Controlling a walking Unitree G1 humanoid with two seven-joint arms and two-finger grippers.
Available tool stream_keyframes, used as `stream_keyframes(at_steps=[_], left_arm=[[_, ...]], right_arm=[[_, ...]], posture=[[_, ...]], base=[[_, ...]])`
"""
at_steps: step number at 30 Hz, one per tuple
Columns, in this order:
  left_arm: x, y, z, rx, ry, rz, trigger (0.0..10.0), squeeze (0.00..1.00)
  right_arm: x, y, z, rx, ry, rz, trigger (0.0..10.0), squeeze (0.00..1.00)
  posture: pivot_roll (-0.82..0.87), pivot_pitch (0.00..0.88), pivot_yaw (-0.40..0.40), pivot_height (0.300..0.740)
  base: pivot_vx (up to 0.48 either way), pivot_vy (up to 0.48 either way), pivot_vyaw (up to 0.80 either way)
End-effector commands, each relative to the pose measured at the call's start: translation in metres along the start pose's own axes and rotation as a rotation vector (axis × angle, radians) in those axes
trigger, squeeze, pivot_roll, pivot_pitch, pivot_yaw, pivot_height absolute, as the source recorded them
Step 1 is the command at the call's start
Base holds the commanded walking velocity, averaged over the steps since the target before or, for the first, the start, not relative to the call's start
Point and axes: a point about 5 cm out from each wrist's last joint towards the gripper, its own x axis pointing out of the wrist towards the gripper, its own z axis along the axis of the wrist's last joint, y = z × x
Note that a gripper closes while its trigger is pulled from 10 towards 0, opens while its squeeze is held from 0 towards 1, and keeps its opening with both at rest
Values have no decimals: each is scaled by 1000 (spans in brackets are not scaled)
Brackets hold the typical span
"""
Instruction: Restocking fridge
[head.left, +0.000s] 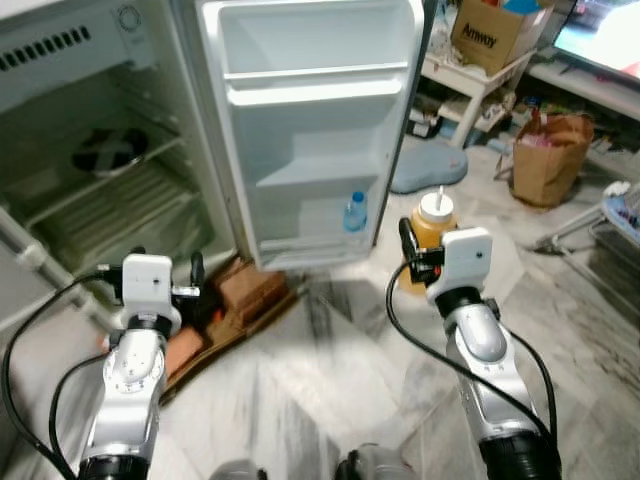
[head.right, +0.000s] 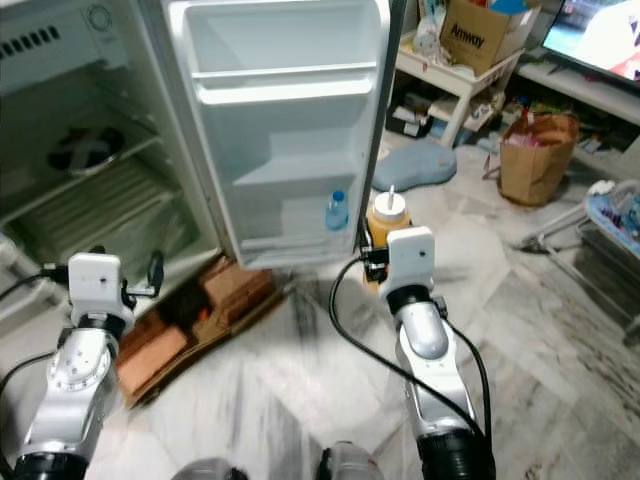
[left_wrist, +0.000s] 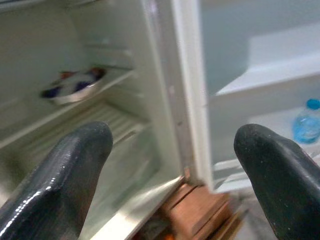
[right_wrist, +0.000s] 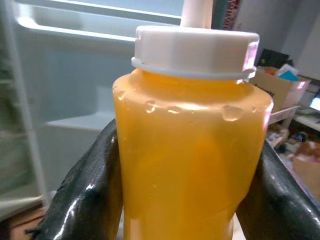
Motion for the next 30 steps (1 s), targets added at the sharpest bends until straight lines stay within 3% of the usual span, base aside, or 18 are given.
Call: stream_keyframes(at_steps=[1,6,23,30], left_arm=[[-1,-2,2,9,-11,-8,10000,0],[-4,-1,-1,9,15,5,10000,0],[-6,-3,4,17,-15,-24,10000,0],[-6,-1,4,20,-20,-31,10000,0]], right_arm=[[0,-6,1,1,-9,-17,10000,0],[1,-7,0,-2,-4,-16,10000,0],[1,-7,-3,-14,7,-13,10000,0],[1,-6,-2,-11,3,-14,10000,0]], posture=[[63,79,-51,740],[69,80,-51,740],[70,85,-49,740],[71,85,-43,740]], base=[[409,251,0],[359,307,0],[0,0,0],[349,0,0]])
